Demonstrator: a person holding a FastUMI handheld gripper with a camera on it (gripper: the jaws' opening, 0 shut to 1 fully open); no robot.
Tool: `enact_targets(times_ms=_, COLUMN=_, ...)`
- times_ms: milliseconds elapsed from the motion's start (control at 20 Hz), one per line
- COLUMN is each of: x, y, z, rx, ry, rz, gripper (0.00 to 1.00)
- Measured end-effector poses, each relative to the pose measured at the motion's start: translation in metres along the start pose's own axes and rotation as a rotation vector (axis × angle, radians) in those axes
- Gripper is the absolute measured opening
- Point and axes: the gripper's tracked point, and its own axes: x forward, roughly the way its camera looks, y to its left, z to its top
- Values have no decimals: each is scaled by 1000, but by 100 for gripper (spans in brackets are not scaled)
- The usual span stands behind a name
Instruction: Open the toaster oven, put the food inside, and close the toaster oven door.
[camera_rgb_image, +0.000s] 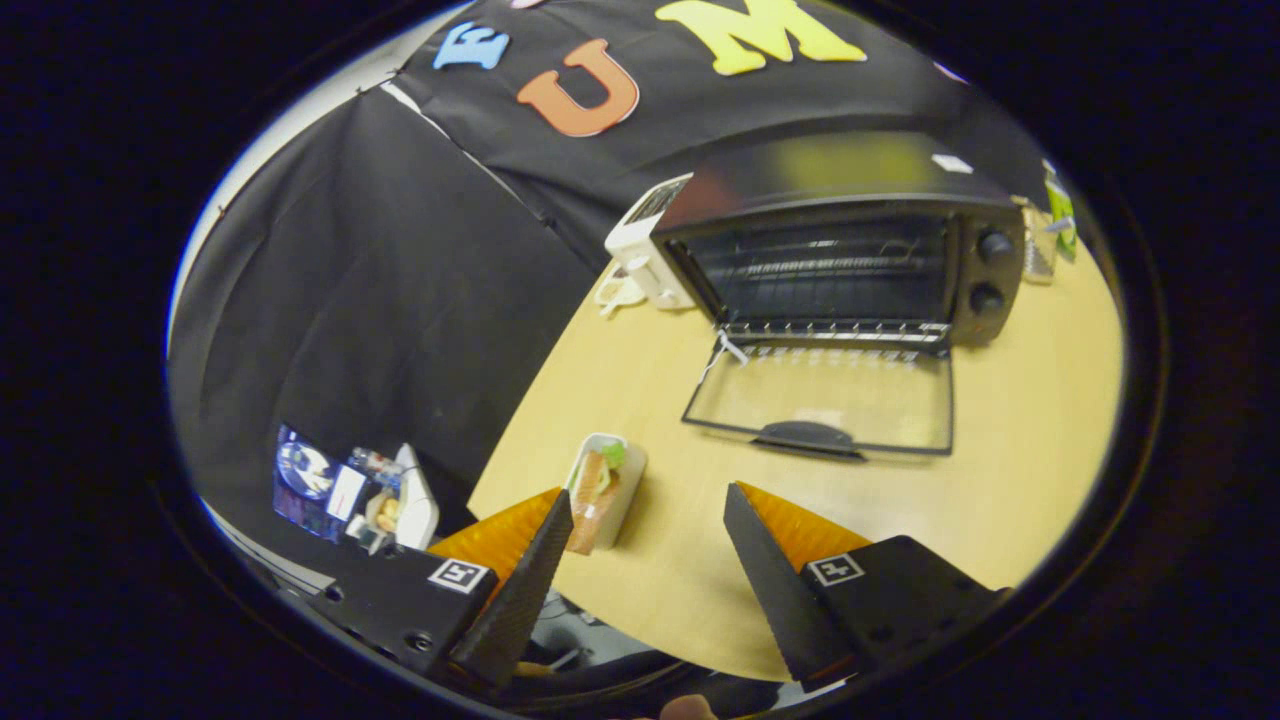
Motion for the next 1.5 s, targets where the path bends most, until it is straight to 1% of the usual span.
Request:
enact_targets(times_ms=200, x=36, y=23, z=-24, rx=106, ry=131, rz=119, gripper=97)
enact_targets(times_ms=350, x=63, y=29, z=-43, rx=186, ry=209, rz=148, gripper=96)
enact_targets(times_ms=500, x=85, y=36, z=-49, rx=238, ry=248, rz=181, gripper=93)
enact_targets(times_ms=650, x=103, y=37, z=-54, rx=259, ry=283, rz=175, gripper=84)
enact_targets(times_ms=700, x=108, y=38, z=-56, rx=278, ry=295, rz=178, gripper=83)
enact_targets(times_ms=800, x=115, y=40, z=-56, rx=303, ry=307, rz=177, gripper=73)
enact_targets(times_ms=850, x=117, y=41, z=-58, rx=295, ry=319, rz=176, gripper=61)
enact_targets(times_ms=1050, x=117, y=42, z=-56, rx=284, ry=318, rz=150, gripper=43)
enact_targets(times_ms=1150, x=111, y=44, z=-52, rx=281, ry=301, rz=141, gripper=38)
enact_targets(times_ms=1300, x=94, y=56, z=-43, rx=280, ry=271, rz=154, gripper=35)
enact_targets(times_ms=1500, x=54, y=79, z=-26, rx=266, ry=207, rz=174, gripper=34)
